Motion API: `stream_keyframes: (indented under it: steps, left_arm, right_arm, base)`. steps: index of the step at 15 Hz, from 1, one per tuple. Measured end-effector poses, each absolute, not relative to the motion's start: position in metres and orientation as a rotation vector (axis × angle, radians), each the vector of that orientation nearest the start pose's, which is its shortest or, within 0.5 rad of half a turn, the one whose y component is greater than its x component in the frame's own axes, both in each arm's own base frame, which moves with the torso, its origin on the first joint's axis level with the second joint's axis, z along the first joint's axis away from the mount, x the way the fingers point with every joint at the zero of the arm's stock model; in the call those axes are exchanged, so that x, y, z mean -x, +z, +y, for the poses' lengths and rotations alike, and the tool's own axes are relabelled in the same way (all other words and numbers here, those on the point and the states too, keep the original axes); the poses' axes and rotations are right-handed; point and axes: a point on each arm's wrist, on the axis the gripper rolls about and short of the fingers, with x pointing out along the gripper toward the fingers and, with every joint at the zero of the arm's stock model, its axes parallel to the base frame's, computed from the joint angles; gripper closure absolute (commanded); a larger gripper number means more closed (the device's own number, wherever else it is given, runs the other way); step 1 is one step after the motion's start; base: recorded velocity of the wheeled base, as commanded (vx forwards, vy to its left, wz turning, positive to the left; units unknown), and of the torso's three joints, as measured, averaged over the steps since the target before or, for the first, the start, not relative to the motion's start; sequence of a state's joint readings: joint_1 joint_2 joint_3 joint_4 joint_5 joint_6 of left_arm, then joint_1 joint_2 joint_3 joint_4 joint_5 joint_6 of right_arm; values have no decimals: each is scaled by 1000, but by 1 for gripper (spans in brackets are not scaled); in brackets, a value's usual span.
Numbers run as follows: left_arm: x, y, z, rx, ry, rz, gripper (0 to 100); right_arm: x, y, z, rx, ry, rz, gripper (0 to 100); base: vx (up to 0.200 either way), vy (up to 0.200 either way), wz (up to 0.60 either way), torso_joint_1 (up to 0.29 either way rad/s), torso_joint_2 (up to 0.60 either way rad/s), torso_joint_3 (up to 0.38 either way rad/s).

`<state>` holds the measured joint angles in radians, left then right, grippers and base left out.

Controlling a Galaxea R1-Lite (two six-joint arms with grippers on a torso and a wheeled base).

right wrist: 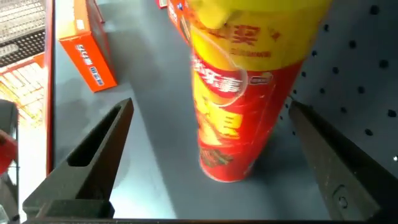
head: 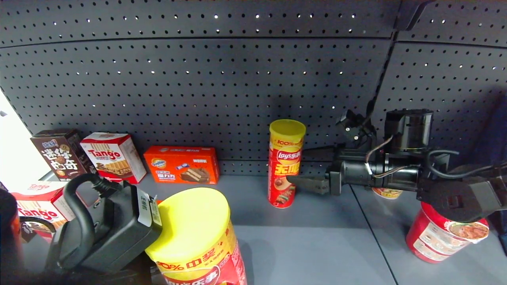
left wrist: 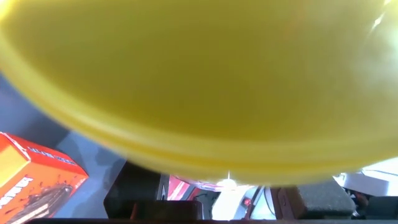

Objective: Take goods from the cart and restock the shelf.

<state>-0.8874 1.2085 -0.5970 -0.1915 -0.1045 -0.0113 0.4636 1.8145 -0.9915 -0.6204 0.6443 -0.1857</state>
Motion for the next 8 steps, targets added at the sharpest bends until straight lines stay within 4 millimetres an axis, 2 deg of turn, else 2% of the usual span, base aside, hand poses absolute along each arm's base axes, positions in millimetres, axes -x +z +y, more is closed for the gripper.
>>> stream_keyframes:
  steps: [8]
  left_arm:
    - [-111, 199, -134, -154, -951, 416, 100]
  right_arm:
    - [-323, 172, 170, 140, 1153, 137, 0]
  base:
    - [0, 0, 0, 0, 0, 0]
